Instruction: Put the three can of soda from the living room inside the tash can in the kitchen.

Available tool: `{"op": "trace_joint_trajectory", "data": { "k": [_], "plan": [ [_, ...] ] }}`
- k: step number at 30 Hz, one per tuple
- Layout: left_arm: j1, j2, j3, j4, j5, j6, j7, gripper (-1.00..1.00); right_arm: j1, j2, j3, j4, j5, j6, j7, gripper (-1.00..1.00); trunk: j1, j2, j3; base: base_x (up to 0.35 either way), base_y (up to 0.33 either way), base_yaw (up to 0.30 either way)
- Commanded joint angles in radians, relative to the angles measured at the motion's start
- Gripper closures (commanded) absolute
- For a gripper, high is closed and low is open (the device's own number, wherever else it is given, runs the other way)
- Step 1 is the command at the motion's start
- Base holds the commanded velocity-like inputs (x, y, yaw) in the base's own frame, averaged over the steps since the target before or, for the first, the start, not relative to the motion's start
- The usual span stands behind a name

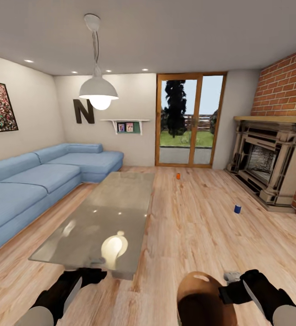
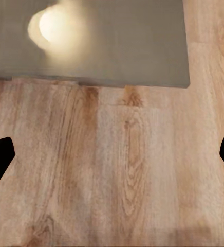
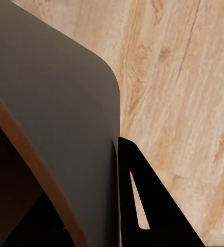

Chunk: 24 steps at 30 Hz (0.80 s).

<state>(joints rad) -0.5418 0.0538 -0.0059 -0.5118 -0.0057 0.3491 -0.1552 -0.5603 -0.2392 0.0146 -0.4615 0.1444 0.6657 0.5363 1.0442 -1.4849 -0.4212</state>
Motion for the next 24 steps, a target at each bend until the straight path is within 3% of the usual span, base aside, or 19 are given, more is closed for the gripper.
{"op": "trace_joint_trajectory", "data": {
  "k": [1, 6, 12, 24],
  "plan": [
    [-0.003, 0.003, 0.000, 0.004, 0.000, -0.010, -0.001, -1.00, -0.015, 0.003, -0.008, -0.010, -0.028, 0.019, 0.007, 1.00, 0.000, 0.000, 0.000, 0.008, 0.005, -0.008],
    [-0.009, 0.039, 0.002, 0.016, 0.005, -0.045, -0.021, -1.00, -0.121, 0.036, -0.011, -0.024, -0.026, 0.113, -0.001, 1.00, 0.000, 0.000, 0.000, 0.003, 0.002, -0.003],
    [-0.010, 0.052, -0.001, 0.019, -0.003, -0.074, -0.065, -1.00, -0.210, 0.055, -0.012, -0.025, -0.028, 0.157, -0.003, 1.00, 0.000, 0.000, 0.000, -0.054, 0.135, -0.001],
    [-0.010, 0.054, -0.004, 0.019, -0.004, -0.082, -0.072, -1.00, -0.223, 0.067, -0.015, -0.025, -0.028, 0.195, -0.003, 1.00, 0.000, 0.000, -0.002, -0.149, 0.246, 0.000]
  ]
}}
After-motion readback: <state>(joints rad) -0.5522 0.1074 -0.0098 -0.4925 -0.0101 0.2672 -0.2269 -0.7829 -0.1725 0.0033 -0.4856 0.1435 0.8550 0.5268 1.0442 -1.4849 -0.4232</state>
